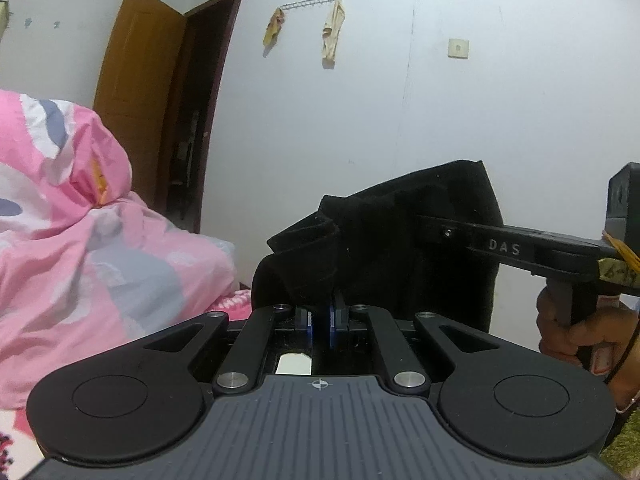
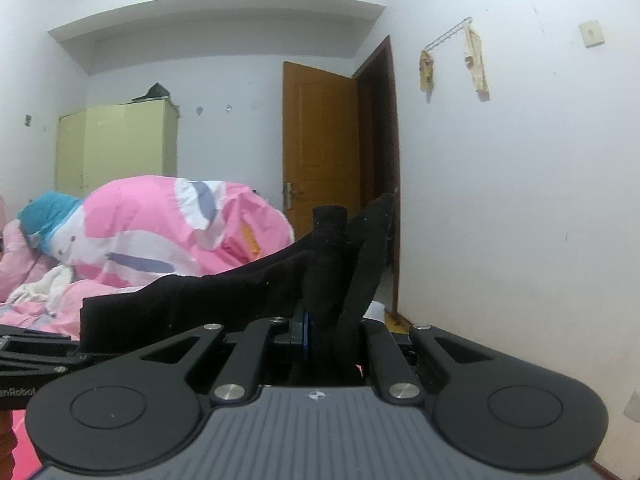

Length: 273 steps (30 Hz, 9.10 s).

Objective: Fold clothes

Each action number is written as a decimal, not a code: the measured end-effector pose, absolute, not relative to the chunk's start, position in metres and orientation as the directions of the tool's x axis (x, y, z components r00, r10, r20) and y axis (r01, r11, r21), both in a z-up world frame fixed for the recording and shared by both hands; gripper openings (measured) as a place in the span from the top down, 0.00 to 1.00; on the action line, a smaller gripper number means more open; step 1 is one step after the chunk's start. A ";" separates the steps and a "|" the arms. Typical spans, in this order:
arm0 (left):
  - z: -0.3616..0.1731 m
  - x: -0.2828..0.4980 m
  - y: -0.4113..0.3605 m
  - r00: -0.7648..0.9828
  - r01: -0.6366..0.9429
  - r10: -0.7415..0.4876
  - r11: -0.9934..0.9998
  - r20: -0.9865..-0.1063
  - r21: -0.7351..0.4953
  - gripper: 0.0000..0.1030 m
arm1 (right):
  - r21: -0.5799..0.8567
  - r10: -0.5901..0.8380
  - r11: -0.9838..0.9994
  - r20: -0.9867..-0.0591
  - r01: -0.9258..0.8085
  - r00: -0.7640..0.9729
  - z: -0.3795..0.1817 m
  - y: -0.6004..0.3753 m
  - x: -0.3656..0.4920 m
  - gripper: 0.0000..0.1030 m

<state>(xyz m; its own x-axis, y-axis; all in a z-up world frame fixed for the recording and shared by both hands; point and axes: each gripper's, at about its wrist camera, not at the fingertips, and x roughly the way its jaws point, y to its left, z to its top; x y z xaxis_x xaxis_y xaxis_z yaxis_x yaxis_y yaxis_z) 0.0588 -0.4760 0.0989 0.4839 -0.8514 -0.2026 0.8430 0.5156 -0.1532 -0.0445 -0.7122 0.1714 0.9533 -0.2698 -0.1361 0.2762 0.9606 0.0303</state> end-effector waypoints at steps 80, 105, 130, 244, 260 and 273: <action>-0.104 0.122 -0.032 0.448 0.124 -0.725 0.630 -0.524 -0.766 0.57 | 0.460 0.319 0.888 -0.588 -0.017 0.743 0.047 -0.430 0.009 0.42; -0.128 -0.013 -0.131 0.241 0.132 -0.853 0.502 -0.464 -0.855 0.41 | 0.945 0.559 0.294 -0.294 0.146 0.776 -0.080 -0.453 -0.170 0.40; -0.111 -0.024 -0.147 0.367 0.158 -0.802 0.552 -0.470 -0.819 0.95 | 0.930 0.340 0.331 -0.273 0.158 0.900 -0.065 -0.508 -0.156 0.45; -0.079 -0.047 0.101 0.353 0.307 -0.606 0.795 -0.713 -0.524 0.44 | 0.490 0.703 0.697 -0.613 -0.524 0.362 -0.063 -0.227 -0.124 0.82; -0.108 0.039 0.085 0.348 0.263 -0.765 0.634 -0.542 -0.727 0.14 | 0.728 0.705 0.661 -0.521 -0.182 0.481 -0.078 -0.362 -0.010 0.41; -0.111 0.071 0.039 0.361 0.442 -0.811 0.583 -0.460 -0.682 0.01 | 0.807 0.830 0.528 -0.423 -0.266 0.365 -0.095 -0.352 0.049 0.41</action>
<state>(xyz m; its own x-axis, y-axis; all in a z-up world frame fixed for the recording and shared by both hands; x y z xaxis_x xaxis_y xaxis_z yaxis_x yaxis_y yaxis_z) 0.0712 0.0386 -0.1112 0.3609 -0.8113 -0.4599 0.4421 0.5831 -0.6816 0.0489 -0.3517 -0.0952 0.3649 0.8296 -0.4227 -0.2659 0.5280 0.8066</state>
